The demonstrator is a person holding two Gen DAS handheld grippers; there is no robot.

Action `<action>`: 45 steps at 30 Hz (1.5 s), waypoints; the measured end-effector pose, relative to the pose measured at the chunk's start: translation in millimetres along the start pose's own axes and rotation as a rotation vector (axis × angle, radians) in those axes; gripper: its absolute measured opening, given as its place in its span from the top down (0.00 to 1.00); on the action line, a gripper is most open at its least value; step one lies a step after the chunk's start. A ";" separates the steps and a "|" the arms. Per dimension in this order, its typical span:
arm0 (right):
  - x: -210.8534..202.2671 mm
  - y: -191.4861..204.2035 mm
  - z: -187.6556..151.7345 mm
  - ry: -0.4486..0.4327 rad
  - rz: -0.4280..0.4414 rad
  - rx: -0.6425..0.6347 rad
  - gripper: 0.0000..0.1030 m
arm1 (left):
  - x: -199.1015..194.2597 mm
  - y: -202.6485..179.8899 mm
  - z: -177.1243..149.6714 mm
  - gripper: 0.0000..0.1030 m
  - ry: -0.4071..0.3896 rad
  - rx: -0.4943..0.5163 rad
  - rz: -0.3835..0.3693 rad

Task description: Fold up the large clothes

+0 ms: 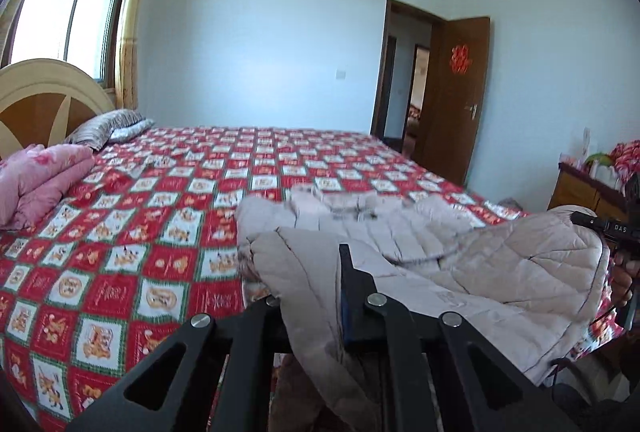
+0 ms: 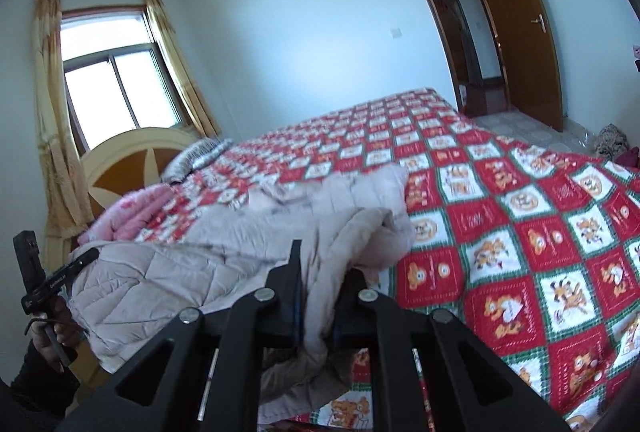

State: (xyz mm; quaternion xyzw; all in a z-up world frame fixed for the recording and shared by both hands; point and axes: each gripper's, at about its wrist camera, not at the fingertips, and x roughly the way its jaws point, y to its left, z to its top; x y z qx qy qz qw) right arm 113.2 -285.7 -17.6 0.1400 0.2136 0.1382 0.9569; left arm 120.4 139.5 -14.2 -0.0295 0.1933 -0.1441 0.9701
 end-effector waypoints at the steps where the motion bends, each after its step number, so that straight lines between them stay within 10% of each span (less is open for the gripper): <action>1: -0.6 0.0 4.0 -0.009 -0.004 -0.005 0.88 | -0.7 0.7 3.2 0.91 -0.010 0.001 0.004; 14: 157.4 -21.9 52.4 0.012 -0.202 -0.003 0.88 | 167.9 38.6 32.4 0.86 0.102 -0.008 0.194; 20: 224.0 -50.7 60.1 0.057 -0.281 0.059 0.88 | 236.5 63.8 53.7 0.84 0.204 -0.134 0.160; 28: 279.7 -71.0 67.6 0.127 -0.360 0.046 0.88 | 262.2 98.5 84.2 0.50 0.182 -0.325 0.059; 36: 318.7 -75.6 66.5 0.134 -0.423 0.019 0.87 | 282.8 88.6 83.9 0.48 0.141 -0.252 0.221; 45: 337.7 -83.4 69.2 0.183 -0.385 0.038 0.73 | 285.3 123.7 83.0 0.31 0.100 -0.448 0.096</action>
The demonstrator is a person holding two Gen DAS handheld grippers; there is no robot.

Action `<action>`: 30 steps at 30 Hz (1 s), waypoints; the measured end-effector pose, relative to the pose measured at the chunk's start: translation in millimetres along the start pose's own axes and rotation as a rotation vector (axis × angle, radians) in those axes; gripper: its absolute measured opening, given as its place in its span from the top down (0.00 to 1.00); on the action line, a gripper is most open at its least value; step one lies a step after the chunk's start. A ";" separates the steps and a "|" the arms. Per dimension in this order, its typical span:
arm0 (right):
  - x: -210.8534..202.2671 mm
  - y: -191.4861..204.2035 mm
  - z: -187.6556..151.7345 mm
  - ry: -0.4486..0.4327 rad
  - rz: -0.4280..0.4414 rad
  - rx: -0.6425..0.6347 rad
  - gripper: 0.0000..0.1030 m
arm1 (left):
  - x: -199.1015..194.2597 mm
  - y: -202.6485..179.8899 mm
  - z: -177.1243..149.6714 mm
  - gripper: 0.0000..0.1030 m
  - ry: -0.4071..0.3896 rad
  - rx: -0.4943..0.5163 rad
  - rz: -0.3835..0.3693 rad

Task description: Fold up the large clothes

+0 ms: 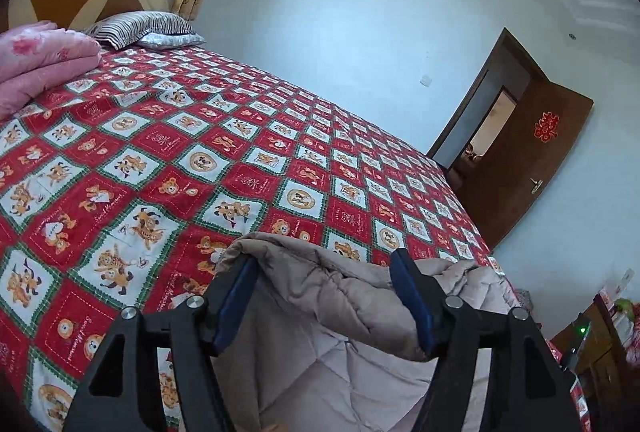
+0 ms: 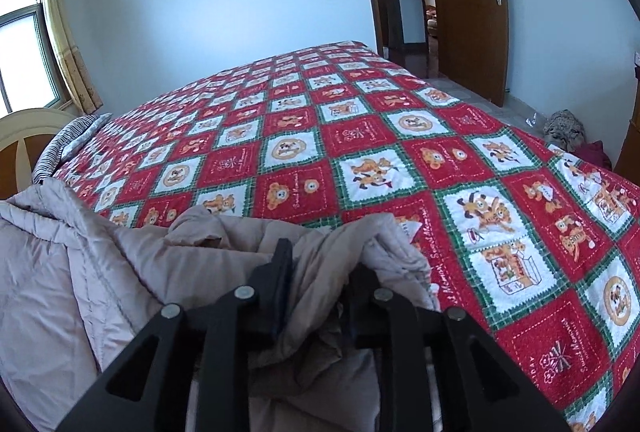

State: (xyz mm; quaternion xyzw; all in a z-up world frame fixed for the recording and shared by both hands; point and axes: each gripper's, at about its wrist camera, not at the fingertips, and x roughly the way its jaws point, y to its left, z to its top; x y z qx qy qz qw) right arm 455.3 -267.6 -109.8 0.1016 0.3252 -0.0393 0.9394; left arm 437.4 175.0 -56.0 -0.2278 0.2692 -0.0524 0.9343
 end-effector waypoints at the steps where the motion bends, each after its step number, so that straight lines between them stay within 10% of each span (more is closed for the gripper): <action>1: 1.1 2.1 -0.2 0.002 0.004 -0.007 0.71 | 1.4 -2.2 0.0 0.27 -0.001 0.004 0.006; 4: 3.0 8.4 -0.5 0.005 0.010 -0.030 0.62 | 4.2 -11.3 -1.4 0.01 -0.027 0.034 0.041; 13: -10.0 16.8 2.5 -0.043 0.032 -0.019 0.47 | -0.3 -69.7 -28.6 0.01 -0.088 0.301 0.196; 21: -59.3 37.7 -9.5 -0.201 0.057 0.004 0.00 | 20.9 -137.4 -115.4 0.01 -0.138 0.658 0.281; 30: -65.0 91.5 -62.1 -0.195 0.105 -0.238 0.00 | 90.1 -107.7 -92.4 0.01 -0.031 0.492 0.482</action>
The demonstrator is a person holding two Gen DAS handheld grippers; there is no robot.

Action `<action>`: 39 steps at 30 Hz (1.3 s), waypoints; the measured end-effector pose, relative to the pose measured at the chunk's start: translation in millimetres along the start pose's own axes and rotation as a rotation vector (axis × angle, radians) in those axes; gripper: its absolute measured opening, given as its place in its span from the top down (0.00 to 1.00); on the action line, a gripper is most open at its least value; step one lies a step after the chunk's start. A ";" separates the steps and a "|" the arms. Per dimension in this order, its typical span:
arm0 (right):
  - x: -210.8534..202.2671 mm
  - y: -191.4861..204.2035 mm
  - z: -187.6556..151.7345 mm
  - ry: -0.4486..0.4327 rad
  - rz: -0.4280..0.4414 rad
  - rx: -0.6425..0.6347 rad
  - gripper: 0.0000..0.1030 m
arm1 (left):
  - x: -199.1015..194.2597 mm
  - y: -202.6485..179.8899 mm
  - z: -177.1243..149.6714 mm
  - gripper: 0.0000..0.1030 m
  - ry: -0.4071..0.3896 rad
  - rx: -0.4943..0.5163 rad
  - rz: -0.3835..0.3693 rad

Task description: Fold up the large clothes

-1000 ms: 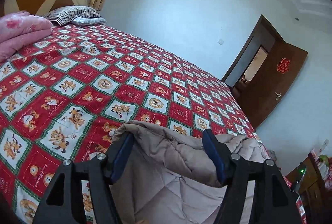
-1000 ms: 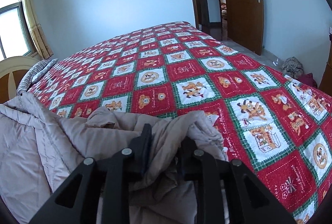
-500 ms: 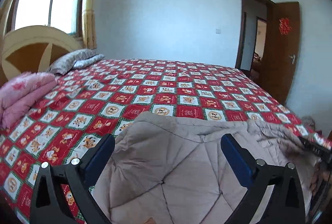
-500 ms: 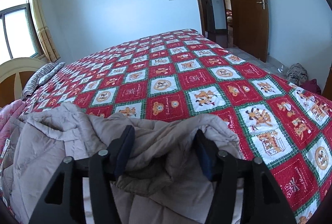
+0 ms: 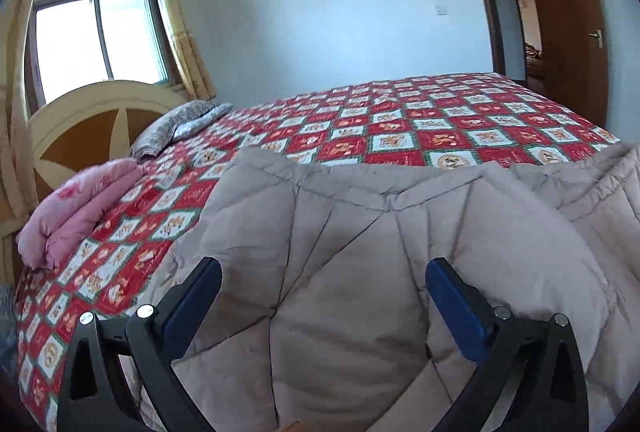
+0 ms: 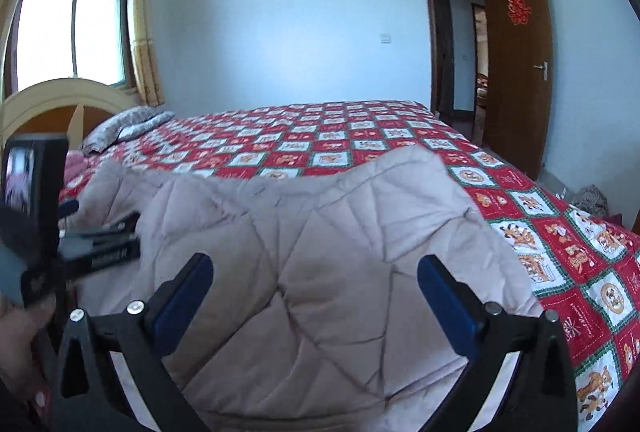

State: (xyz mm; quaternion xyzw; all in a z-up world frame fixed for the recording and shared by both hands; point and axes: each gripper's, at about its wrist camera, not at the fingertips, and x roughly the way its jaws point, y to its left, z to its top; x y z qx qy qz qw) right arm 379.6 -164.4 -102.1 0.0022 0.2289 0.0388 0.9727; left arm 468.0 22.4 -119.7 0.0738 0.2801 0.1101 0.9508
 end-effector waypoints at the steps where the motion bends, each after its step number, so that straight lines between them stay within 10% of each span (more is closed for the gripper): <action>1: 8.4 5.5 -4.3 0.004 -0.015 -0.032 0.00 | 8.8 2.0 1.4 0.01 0.028 -0.023 -0.003; 10: 69.4 -9.1 16.9 0.062 -0.176 -0.021 0.00 | 11.8 23.6 18.3 0.01 0.065 -0.131 -0.085; 25: 96.1 -20.5 13.5 0.181 -0.264 -0.021 0.01 | 69.7 24.5 9.1 0.01 0.171 -0.036 0.016; 30: 76.2 13.7 36.5 0.089 -0.182 -0.029 0.01 | 78.9 20.3 5.7 0.01 0.182 -0.043 0.028; 39: 130.4 39.0 27.7 0.202 -0.172 -0.102 0.00 | 98.3 26.1 0.9 0.01 0.239 -0.110 -0.024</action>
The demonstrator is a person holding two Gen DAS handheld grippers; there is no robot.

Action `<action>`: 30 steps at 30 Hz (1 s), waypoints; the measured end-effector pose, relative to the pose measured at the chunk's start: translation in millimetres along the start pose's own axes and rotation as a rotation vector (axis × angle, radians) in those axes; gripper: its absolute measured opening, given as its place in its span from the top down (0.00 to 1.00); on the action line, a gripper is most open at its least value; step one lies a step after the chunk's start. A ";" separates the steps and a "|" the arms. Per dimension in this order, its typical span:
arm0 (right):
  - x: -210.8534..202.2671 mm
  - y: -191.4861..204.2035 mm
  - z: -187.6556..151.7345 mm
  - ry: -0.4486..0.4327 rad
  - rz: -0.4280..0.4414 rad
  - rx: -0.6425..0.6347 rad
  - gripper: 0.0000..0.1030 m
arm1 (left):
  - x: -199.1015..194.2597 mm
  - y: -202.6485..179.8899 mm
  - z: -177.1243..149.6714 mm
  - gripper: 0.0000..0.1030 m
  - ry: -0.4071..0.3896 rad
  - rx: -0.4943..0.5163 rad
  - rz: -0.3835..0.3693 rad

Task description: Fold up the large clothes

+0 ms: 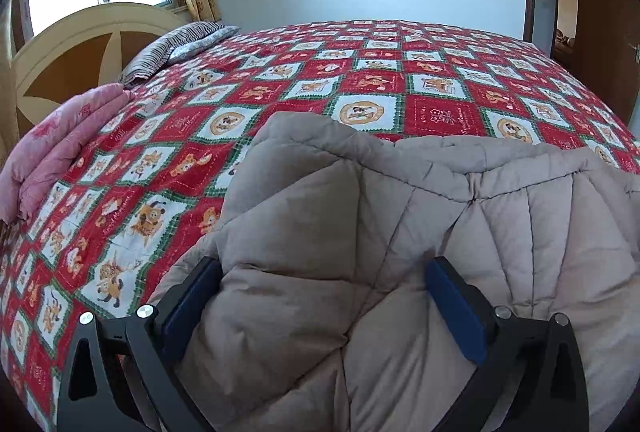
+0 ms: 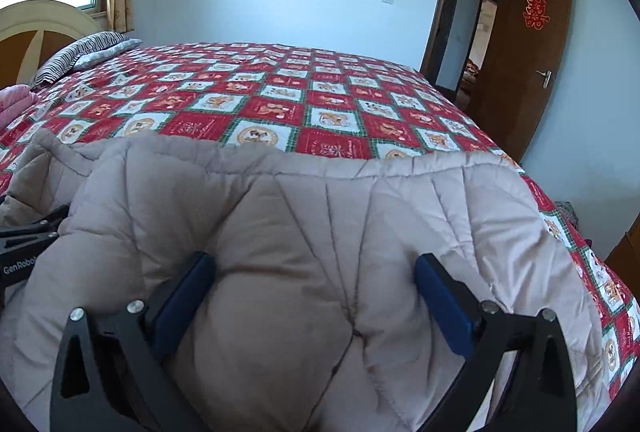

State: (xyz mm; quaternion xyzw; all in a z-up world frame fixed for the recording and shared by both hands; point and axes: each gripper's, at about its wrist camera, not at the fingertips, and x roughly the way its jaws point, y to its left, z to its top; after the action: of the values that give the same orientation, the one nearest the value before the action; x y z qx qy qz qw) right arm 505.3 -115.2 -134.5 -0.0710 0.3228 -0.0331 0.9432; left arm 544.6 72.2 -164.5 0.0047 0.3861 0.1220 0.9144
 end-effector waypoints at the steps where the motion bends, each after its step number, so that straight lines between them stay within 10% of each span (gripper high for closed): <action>1: 1.2 -0.2 -2.1 0.006 0.000 0.001 0.00 | 2.2 1.0 -0.5 0.01 0.006 -0.008 -0.015; 30: 42.0 8.7 -6.3 0.178 -0.006 -0.035 0.00 | 7.8 -5.8 -5.4 0.01 -0.012 0.005 0.014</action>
State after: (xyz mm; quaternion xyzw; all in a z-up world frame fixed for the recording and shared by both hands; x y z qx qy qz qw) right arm 534.8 -111.9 -166.2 -0.0853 0.4056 -0.0365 0.9093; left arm 547.3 67.9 -174.4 0.0103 0.3811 0.1273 0.9157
